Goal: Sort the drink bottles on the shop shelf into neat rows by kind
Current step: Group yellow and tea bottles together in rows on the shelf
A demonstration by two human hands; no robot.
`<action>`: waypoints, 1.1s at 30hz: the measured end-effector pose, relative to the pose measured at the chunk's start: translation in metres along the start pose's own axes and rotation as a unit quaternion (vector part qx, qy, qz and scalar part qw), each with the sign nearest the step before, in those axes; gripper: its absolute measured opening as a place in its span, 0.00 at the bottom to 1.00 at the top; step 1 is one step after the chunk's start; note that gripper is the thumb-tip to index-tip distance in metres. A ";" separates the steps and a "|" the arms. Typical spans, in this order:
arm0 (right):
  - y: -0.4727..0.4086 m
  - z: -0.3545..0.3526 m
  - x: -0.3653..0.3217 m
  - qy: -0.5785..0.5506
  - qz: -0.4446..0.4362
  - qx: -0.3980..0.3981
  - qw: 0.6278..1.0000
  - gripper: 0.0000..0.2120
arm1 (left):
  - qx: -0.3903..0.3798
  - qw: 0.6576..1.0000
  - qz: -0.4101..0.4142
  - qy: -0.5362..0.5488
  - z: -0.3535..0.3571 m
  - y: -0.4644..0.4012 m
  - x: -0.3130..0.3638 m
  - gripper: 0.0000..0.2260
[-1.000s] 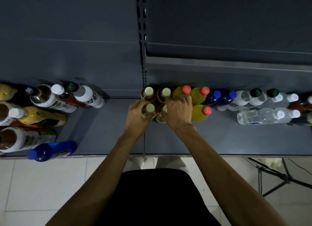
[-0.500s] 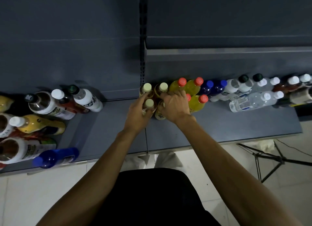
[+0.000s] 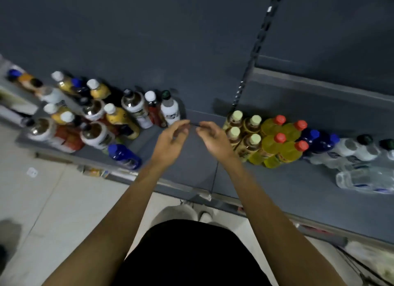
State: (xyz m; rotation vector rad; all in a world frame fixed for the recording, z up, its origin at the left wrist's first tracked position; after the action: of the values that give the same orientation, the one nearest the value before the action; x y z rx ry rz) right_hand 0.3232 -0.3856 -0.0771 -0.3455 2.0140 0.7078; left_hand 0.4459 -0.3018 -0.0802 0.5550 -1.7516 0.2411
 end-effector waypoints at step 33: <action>0.095 0.294 -0.156 0.039 -0.104 -0.199 0.974 0.13 | 0.218 0.969 -0.041 0.110 -0.317 0.194 -0.085 0.12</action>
State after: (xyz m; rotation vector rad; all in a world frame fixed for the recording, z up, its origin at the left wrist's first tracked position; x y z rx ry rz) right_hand 0.5598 -0.1378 -0.0260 -0.8176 1.8637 0.9751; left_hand 0.6379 0.0268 -0.0551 0.8809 -1.4596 0.6151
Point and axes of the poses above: each hand's wrist, its own y-axis away from the middle knuckle, its own z-axis out of the palm, x = y × z, the point moved 1 cm from there along -y, towards the middle knuckle, and after that the axes turned 8 degrees about y, right-handed, at the moved point
